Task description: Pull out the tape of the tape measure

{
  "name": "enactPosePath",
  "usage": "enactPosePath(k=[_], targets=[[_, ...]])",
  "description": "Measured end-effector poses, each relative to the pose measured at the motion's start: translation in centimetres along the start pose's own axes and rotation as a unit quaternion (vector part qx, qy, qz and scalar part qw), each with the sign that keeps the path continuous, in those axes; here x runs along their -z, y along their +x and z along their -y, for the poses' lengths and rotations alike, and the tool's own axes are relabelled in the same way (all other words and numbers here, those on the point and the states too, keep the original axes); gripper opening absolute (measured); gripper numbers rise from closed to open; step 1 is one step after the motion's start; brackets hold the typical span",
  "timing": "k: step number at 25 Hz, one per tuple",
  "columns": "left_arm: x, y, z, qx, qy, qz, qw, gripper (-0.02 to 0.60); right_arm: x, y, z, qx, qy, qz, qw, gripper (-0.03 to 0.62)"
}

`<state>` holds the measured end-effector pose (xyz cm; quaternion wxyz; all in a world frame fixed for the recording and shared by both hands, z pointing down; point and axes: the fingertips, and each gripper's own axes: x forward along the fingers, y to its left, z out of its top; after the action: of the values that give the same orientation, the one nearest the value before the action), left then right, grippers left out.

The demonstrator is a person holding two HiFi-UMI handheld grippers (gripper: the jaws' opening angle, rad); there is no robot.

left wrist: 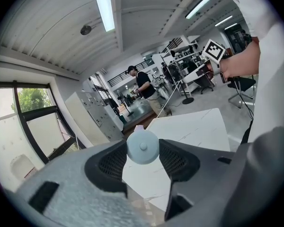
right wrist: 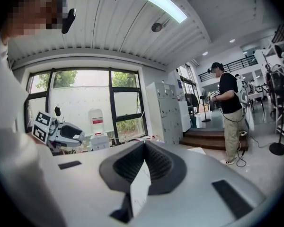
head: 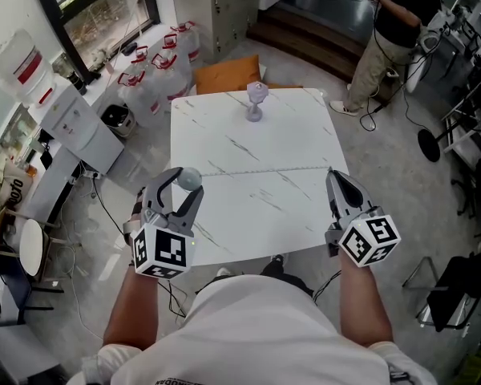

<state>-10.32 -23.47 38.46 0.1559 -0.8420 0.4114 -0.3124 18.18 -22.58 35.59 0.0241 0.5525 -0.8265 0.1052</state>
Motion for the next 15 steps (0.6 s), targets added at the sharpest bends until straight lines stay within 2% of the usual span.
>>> enactPosePath(k=[15], targets=[[0.1, 0.8, 0.7, 0.007, -0.005, -0.003, 1.0, 0.222, 1.1, 0.4, -0.3, -0.009, 0.018, -0.008, 1.0, 0.008]])
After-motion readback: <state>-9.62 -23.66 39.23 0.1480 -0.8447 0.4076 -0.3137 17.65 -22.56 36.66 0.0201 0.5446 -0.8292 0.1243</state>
